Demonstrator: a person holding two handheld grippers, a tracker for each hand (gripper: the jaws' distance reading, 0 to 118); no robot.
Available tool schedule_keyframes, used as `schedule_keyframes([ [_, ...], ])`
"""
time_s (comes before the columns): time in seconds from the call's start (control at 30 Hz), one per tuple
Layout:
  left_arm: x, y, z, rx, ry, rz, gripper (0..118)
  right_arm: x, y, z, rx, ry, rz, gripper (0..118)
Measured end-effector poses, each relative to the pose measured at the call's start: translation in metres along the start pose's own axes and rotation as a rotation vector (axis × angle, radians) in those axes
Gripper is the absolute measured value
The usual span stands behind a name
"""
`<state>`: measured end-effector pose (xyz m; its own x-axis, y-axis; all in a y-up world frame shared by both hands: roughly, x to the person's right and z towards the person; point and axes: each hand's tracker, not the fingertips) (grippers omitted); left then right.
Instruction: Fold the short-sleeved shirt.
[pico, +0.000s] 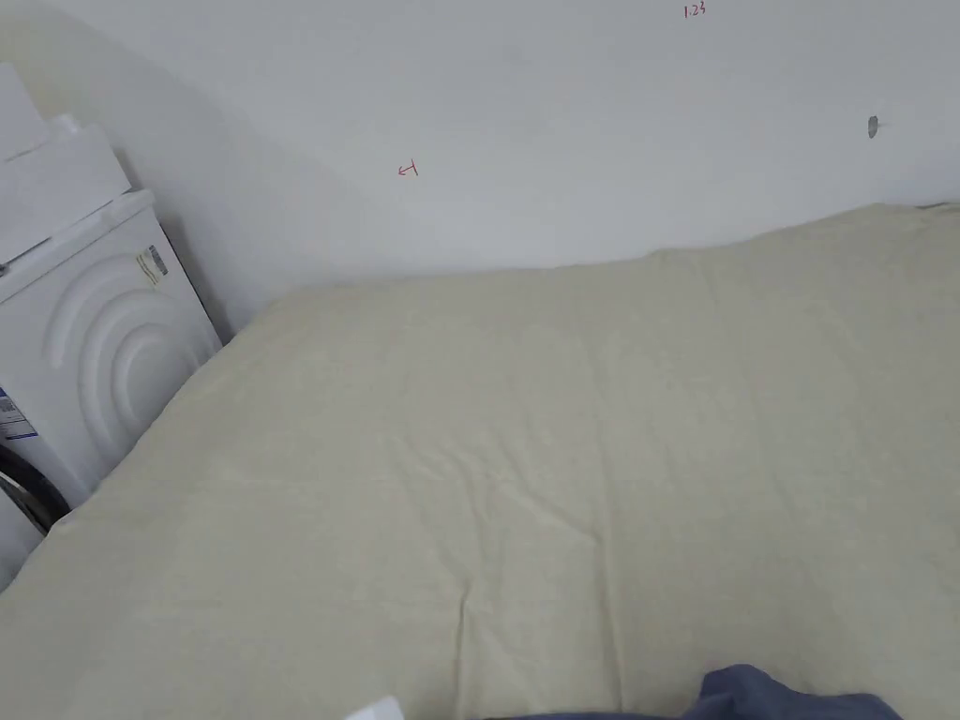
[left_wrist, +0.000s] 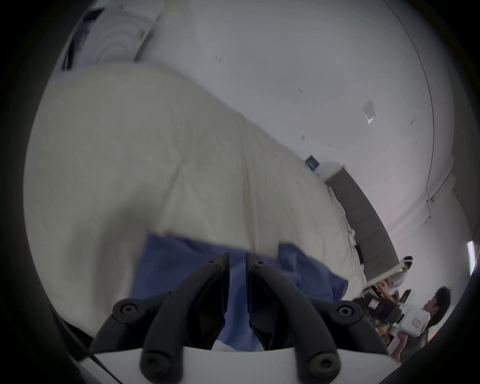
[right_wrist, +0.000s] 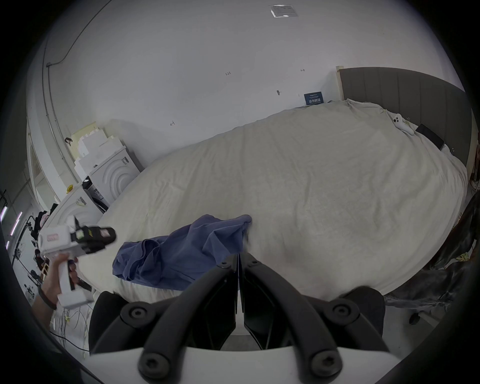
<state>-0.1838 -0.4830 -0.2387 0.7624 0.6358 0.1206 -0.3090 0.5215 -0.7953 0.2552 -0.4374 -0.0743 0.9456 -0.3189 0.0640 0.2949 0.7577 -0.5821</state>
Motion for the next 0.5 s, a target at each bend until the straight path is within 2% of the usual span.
schedule_keyframes([
  [0.13,0.015,-0.031,-0.048,-0.124,-0.139,0.028,17,-0.003,0.002,0.005,-0.006,-0.025,0.041,1],
  [0.23,0.025,-0.037,-0.083,-0.176,-0.036,-0.045,16,-0.002,0.002,0.005,-0.009,-0.033,0.047,1],
  [0.27,0.021,-0.038,-0.091,-0.173,-0.007,-0.047,9,-0.001,0.002,0.005,-0.011,-0.034,0.043,1],
  [0.33,0.011,-0.036,-0.094,-0.153,-0.047,0.000,8,0.000,0.002,0.005,-0.009,-0.032,0.037,1],
  [0.43,0.018,-0.041,-0.090,-0.136,-0.026,-0.104,8,-0.002,0.002,0.004,-0.007,-0.029,0.030,1],
  [0.5,0.019,-0.041,-0.089,-0.136,-0.020,-0.085,8,-0.003,0.003,0.003,-0.010,-0.024,0.029,1],
])
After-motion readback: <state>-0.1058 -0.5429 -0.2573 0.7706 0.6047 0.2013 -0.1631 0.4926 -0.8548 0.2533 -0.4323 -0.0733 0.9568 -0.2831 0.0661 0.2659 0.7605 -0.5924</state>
